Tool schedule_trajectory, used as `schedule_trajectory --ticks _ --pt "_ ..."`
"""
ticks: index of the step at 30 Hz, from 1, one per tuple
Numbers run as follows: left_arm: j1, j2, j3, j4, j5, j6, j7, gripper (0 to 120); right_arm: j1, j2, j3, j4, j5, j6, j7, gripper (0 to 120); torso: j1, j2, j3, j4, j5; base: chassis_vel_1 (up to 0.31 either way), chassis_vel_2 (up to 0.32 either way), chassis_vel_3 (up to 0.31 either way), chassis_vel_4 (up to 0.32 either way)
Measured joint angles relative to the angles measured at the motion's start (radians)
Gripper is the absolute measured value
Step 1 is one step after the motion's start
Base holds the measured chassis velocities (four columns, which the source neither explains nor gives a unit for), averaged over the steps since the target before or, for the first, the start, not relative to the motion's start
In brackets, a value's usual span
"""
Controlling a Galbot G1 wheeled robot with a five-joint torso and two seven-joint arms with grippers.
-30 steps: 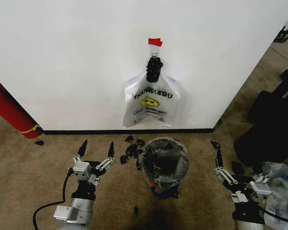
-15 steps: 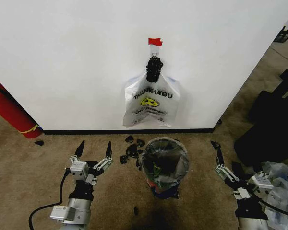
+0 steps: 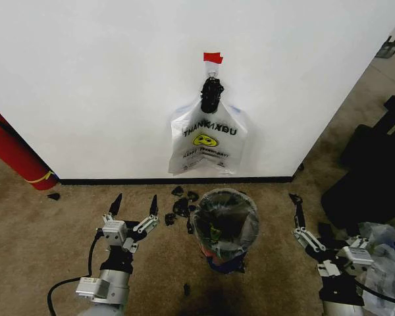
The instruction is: Pick up the garbage bag from the wall and place it over the trash bin.
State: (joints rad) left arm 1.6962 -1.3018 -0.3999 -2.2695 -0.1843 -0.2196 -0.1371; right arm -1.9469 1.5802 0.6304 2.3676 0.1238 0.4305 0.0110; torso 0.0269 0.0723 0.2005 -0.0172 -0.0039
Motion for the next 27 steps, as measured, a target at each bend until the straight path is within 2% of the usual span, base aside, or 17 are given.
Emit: schedule_trajectory --ticks 11,27 --pt "0.011 -0.010 0.015 -0.005 0.003 -0.027 0.014 100 -0.002 0.017 0.011 0.000 -0.014 0.042 -0.017 100 0.000 0.000 0.000 0.0000 0.0000 0.000 0.000 0.000 0.000" --pt "-0.013 0.001 0.023 0.005 0.023 -0.036 0.009 100 -0.002 0.028 0.008 0.023 -0.053 0.022 0.006 100 0.000 0.000 0.000 0.0000 0.0000 0.000 0.000 0.000 0.000"
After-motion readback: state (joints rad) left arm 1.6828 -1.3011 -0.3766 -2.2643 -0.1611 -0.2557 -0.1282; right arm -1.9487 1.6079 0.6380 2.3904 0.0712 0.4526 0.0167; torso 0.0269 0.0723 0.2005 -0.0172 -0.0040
